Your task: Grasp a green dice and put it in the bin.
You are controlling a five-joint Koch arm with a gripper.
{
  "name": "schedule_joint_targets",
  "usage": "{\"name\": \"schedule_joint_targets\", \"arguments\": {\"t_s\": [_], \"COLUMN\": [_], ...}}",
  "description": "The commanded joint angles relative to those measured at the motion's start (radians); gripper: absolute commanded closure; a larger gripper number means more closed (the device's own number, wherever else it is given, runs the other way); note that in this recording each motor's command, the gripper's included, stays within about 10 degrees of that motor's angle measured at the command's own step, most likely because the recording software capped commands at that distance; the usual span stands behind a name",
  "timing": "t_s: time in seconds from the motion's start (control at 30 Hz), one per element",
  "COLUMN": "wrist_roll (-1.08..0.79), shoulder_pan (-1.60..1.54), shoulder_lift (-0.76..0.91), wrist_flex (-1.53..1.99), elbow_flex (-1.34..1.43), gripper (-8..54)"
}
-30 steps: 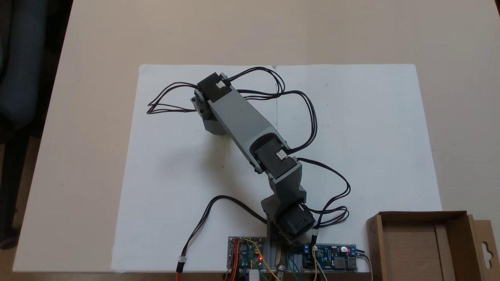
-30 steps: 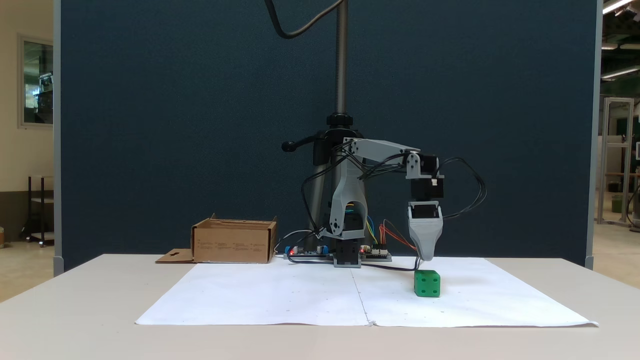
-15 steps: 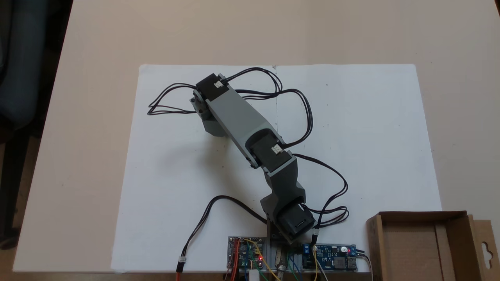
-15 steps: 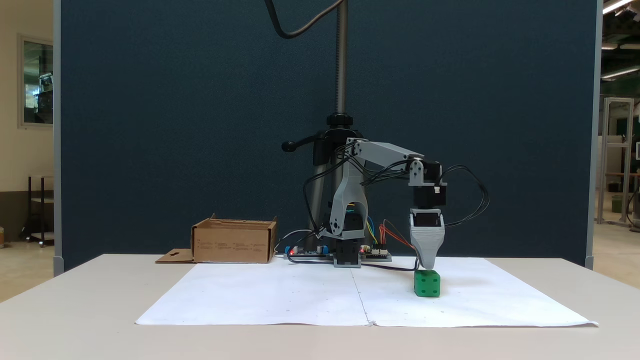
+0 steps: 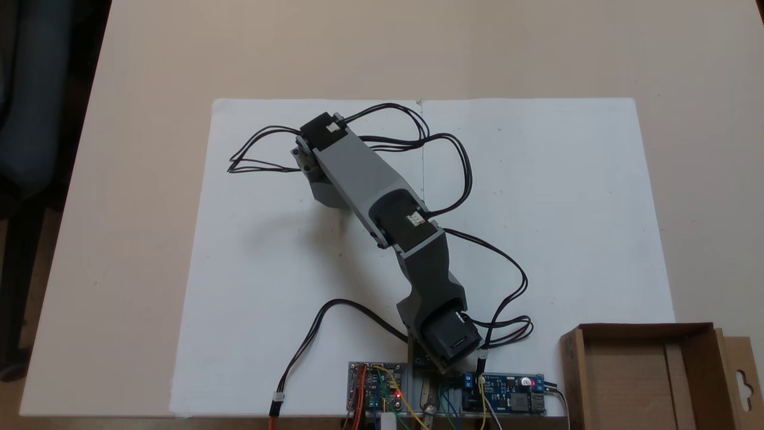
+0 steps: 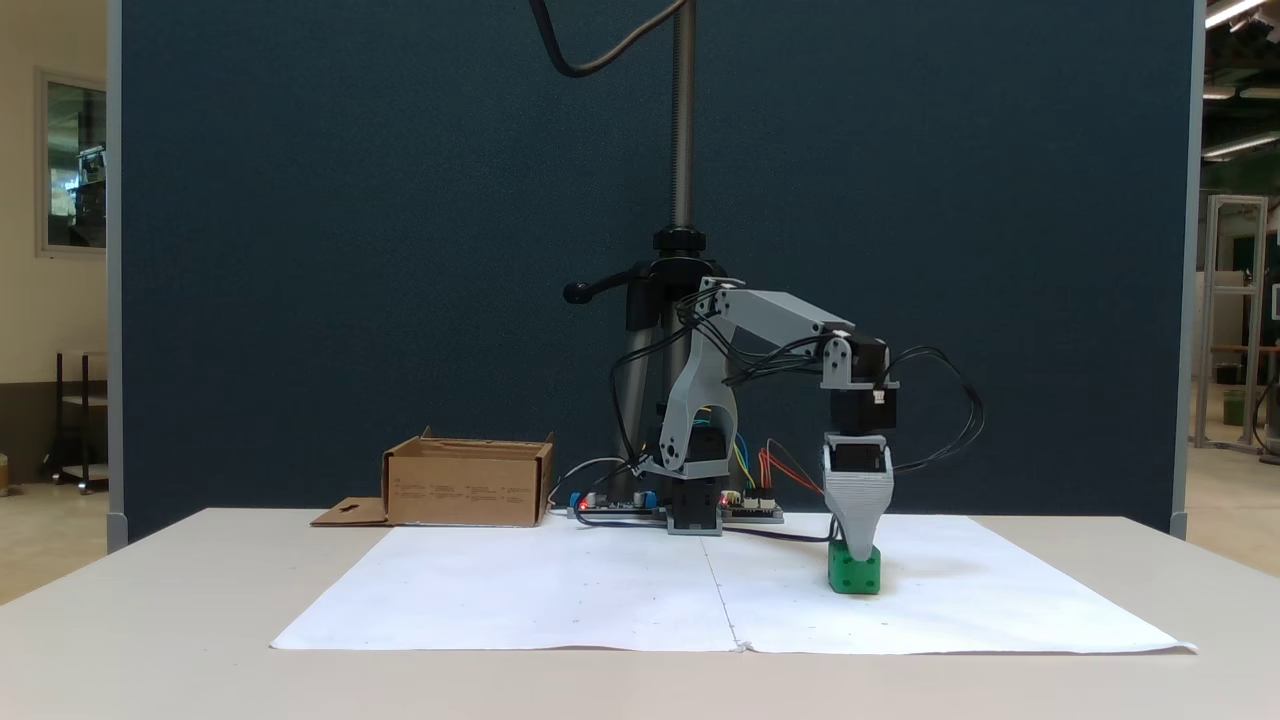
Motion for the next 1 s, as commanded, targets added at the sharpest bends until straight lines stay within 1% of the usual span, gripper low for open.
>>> {"name": "schedule_joint_targets", "arguments": {"t_s": [0.0,0.57,0.67,0.73,0.97], "wrist_roll": [0.084,0.084,0.084,0.084,0.083], "shoulder_pan": [-0.015,-0.018,-0.025,-0.028,-0.028], "shoulder_lift": [0.008,-0.067,-0.074,-0.077,-0.078], "wrist_flex": [-0.012,-0.061,-0.061,-0.061,-0.069], "elbow_flex": [-0.002,0.003,0.005,0.006,0.009], "gripper": [5.0,5.2,10.1,12.2,12.2]}}
